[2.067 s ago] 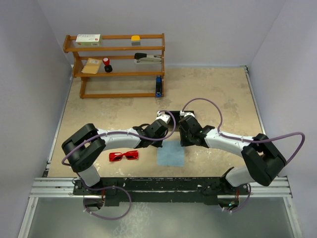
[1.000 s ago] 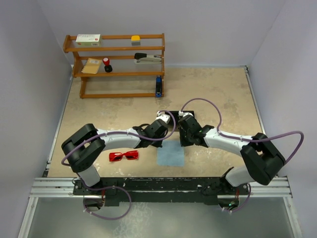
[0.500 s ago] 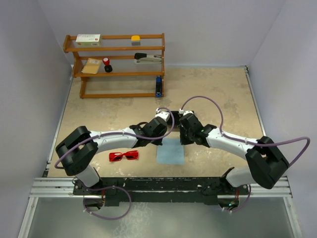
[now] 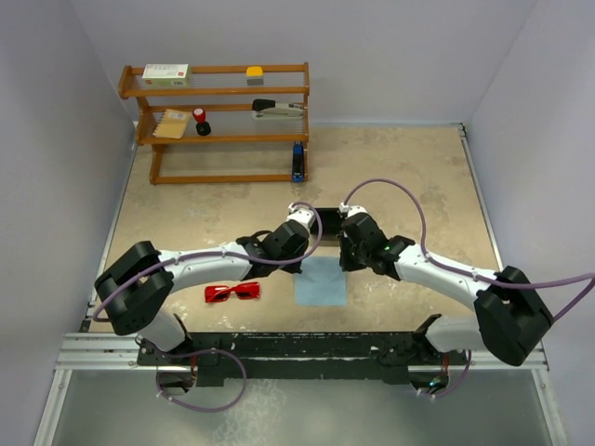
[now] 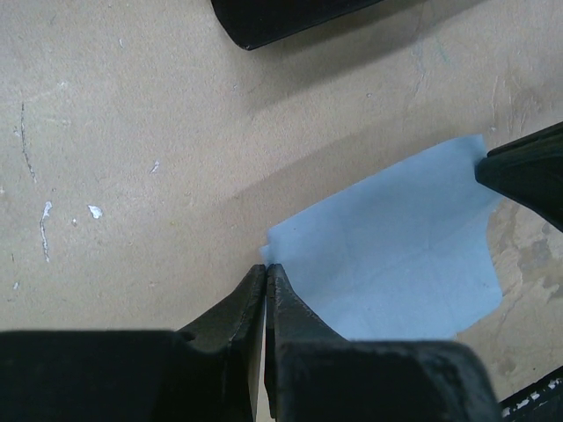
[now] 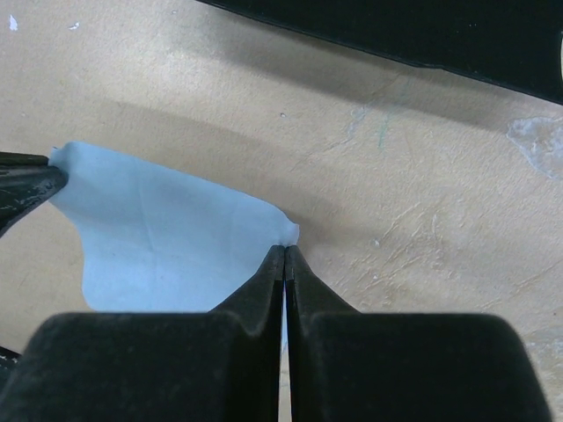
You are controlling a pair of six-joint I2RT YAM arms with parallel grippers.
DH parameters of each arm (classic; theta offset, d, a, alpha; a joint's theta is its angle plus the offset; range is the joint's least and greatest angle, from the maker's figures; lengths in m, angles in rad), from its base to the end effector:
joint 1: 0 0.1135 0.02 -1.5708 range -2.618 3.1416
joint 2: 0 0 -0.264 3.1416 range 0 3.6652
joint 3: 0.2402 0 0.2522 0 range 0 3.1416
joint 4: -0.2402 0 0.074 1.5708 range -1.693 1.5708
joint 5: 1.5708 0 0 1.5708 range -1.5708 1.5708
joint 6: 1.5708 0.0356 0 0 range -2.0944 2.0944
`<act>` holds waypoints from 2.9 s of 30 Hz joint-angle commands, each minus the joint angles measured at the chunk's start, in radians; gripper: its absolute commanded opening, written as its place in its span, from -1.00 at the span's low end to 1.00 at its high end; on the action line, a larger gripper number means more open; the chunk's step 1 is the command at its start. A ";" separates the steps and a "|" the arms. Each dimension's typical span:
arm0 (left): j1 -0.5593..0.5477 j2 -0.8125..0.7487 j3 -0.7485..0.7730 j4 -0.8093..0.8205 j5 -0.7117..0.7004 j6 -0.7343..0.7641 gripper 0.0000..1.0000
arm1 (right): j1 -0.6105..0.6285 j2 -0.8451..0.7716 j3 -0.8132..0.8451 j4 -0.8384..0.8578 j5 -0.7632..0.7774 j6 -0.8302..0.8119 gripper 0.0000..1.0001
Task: Organize the sunglasses
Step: Fold the glasses cleaning cloth at the center of the board.
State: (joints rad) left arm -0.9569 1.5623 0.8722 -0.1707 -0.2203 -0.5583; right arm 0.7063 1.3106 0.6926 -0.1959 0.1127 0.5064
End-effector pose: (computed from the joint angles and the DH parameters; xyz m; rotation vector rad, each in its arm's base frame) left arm 0.1882 -0.2536 0.1854 0.3862 2.4188 -0.4268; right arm 0.2016 0.1667 0.1961 -0.1877 2.4164 0.4367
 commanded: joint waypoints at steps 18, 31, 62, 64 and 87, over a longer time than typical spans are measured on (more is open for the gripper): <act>-0.025 -0.067 -0.064 0.092 0.029 -0.034 -1.00 | 0.028 -0.073 -0.064 0.004 -0.017 -0.005 -1.00; -0.046 -0.091 -0.098 0.092 0.012 -0.054 -1.00 | 0.086 -0.084 -0.087 0.004 0.012 0.034 -1.00; -0.123 -0.123 -0.167 0.118 -0.029 -0.123 -1.00 | 0.156 -0.119 -0.140 -0.003 0.028 0.088 -1.00; -0.128 -0.122 -0.171 0.119 -0.029 -0.126 -1.00 | 0.161 -0.119 -0.140 -0.004 0.031 0.089 -1.00; -0.157 -0.120 -0.204 0.143 -0.049 -0.143 -1.00 | 0.176 -0.151 -0.177 -0.013 0.041 0.107 -1.00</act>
State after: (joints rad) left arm -1.1042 1.4696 0.6724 -0.0689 -0.2493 -0.6815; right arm 0.8772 1.1820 0.5266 -0.2008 0.1387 0.6003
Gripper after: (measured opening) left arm 0.003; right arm 0.004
